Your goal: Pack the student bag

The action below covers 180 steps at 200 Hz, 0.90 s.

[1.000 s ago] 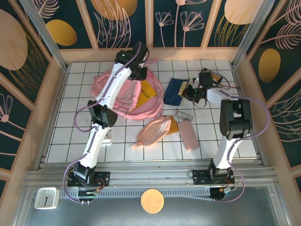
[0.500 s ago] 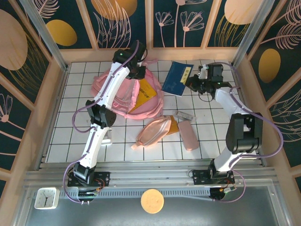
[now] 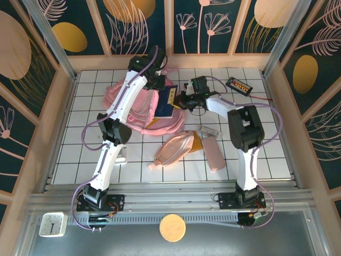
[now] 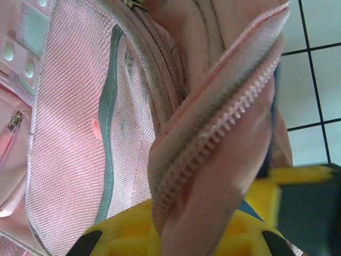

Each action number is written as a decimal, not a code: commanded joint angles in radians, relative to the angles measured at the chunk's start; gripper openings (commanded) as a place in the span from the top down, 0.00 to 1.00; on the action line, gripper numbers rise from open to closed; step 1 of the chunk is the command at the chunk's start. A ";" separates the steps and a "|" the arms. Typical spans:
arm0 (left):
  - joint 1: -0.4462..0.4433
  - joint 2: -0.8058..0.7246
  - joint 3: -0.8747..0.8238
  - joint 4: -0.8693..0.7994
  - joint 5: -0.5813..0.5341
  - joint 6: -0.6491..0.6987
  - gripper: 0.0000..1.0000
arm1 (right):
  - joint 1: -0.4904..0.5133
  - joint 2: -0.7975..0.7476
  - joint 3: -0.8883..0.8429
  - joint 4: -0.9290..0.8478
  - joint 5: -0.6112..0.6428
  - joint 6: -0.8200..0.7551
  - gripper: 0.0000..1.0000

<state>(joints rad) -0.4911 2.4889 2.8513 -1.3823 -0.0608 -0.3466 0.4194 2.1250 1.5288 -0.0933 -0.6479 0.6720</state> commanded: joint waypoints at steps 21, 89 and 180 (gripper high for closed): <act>-0.015 -0.056 0.019 0.000 0.057 -0.061 1.00 | 0.040 0.134 0.212 0.085 -0.060 0.071 0.91; -0.015 -0.040 0.055 -0.001 0.054 -0.072 0.41 | -0.072 -0.160 0.007 -0.176 0.032 -0.130 0.39; -0.004 -0.301 -0.313 0.009 -0.102 -0.057 0.07 | -0.039 -0.266 -0.185 -0.295 0.059 -0.210 0.30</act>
<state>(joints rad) -0.5087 2.2917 2.6743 -1.3537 -0.0982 -0.3721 0.3172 1.7836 1.3331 -0.3420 -0.5770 0.4976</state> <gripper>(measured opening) 0.914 0.701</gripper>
